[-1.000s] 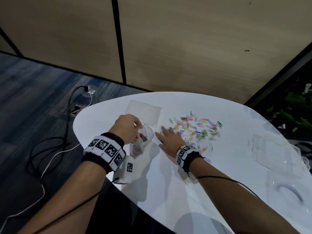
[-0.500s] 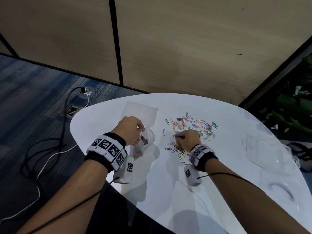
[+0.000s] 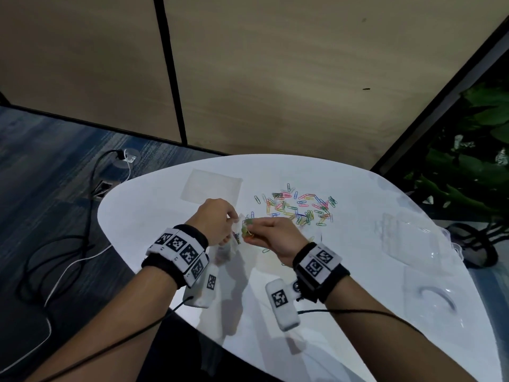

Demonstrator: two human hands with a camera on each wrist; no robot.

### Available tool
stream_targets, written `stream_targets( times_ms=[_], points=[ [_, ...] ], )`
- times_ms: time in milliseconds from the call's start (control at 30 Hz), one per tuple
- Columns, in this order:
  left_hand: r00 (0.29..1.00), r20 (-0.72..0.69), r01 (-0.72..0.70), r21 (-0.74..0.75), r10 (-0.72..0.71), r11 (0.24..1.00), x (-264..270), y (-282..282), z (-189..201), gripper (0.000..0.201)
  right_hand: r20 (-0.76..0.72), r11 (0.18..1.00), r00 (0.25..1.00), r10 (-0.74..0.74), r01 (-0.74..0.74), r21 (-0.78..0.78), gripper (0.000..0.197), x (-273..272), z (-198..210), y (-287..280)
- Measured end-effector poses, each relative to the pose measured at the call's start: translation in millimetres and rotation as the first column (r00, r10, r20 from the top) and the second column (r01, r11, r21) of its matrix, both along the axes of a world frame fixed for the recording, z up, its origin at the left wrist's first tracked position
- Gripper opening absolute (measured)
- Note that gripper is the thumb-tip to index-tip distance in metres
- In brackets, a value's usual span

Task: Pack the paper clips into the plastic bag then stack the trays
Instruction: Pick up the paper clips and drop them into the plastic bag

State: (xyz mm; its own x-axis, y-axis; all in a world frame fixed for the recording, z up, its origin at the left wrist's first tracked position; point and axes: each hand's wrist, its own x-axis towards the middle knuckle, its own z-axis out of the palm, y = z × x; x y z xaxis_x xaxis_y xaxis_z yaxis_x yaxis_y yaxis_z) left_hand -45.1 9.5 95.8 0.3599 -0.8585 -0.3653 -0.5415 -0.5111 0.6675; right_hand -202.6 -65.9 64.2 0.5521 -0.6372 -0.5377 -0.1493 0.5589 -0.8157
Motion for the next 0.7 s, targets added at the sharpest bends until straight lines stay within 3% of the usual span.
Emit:
stream_targets(
  times_ms=[67,200,300,400,467,600,700],
  points=[
    [1.0,-0.018,0.006,-0.005,-0.006,1.0,-5.7,-2.2,1.2,0.017,-0.08,0.998,0.997,-0.006,0.001,-0.059,0.011,4.4,-2.9,3.1],
    [0.999,-0.023,0.025,-0.015,-0.025,1.0,-13.0,-5.8,-2.1,0.019,-0.161,0.993,0.987,-0.008,-0.011,-0.119,0.025,6.8,-5.8,-2.4],
    [0.998,-0.019,0.052,-0.016,-0.052,0.999,-15.1,-6.5,-2.5,0.018,-0.222,0.971,0.973,0.062,-0.11,-0.21,0.014,6.4,-11.1,-3.4],
    [0.998,-0.018,0.064,-0.02,-0.064,0.998,-16.8,-5.8,-1.0,0.018,-0.353,0.889,0.933,0.072,-0.22,-0.402,0.006,6.7,-19.3,-3.3],
    [0.998,-0.019,0.052,-0.028,-0.053,0.998,-15.5,-5.5,-1.2,0.018,-0.426,0.797,0.9,0.091,-0.322,-0.511,0.011,7.4,-20.3,-3.3],
    [1.0,0.001,0.014,-0.049,-0.014,0.999,-8.3,-5.8,-3.1,0.019,-0.487,0.656,0.834,0.26,-0.523,-0.545,0.035,10.9,-13.8,-3.5],
    [1.0,-0.01,-0.019,-0.054,0.018,0.998,-2.4,-5.5,-3.7,0.021,-0.438,0.643,0.839,0.324,-0.534,-0.549,0.036,8.0,-6.8,-11.1]
  ],
)
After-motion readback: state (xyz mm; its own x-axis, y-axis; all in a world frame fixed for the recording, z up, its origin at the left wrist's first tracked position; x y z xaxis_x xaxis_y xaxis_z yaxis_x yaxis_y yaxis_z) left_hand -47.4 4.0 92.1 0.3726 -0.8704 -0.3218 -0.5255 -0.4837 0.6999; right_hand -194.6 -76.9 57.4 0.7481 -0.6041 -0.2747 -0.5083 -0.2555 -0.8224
